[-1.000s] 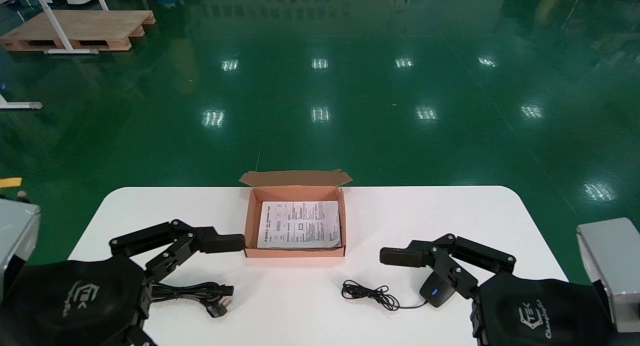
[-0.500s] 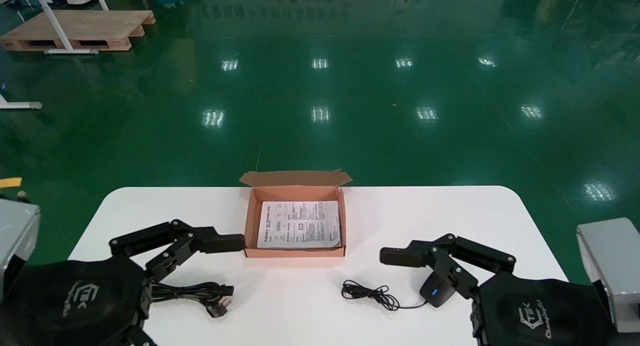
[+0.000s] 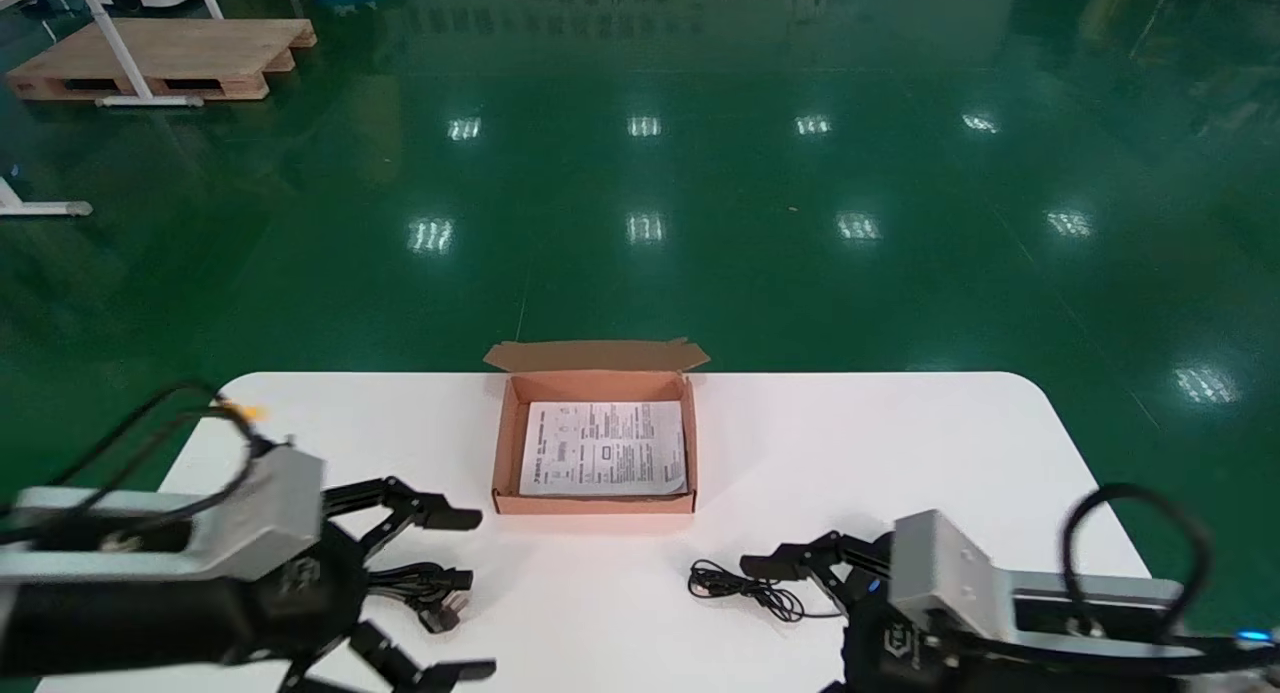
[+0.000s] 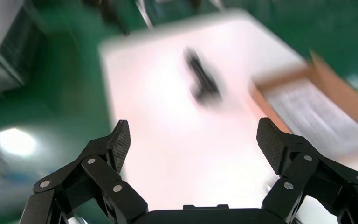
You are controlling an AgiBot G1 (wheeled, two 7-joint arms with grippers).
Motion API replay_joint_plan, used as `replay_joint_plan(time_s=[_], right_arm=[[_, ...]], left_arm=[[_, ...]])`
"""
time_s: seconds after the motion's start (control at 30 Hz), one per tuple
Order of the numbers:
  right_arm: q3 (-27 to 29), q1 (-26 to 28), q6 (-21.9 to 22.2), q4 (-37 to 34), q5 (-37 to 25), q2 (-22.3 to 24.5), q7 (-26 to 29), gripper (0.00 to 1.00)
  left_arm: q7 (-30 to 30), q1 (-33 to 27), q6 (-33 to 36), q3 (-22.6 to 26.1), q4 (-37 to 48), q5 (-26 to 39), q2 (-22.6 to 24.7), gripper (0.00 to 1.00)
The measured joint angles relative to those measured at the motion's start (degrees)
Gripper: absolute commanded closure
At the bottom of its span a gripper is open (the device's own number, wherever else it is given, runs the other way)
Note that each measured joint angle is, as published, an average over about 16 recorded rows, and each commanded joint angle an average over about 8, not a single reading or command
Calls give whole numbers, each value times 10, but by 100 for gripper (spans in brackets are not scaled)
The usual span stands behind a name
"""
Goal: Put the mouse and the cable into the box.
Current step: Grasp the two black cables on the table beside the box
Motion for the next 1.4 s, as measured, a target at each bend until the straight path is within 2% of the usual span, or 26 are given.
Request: replay_joint_plan(time_s=[0.17,0.33,0.5,0.83,1.03,1.4], right_arm=[[-28,10,59,9,-100,-22,5,0],[-39,13,86,11,-142,-32,7,0],[-44,13,93,9,-157,-39,11,0],[-56,18,101,15,-179,-52,34,0],[-63,18,105,20,-194,-56,48,0],[-63,18,102,24,-193,-54,47,0]], left_arm=[[25,-52,-35,37,64,88,48,0],[46,-72,-53,49,104,113,74,0],[48,-78,-60,62,115,136,80,0],[61,-95,-79,113,160,246,109,0],[92,-120,-88,140,229,298,138,0],[176,-164,-107,159,356,327,189,0]])
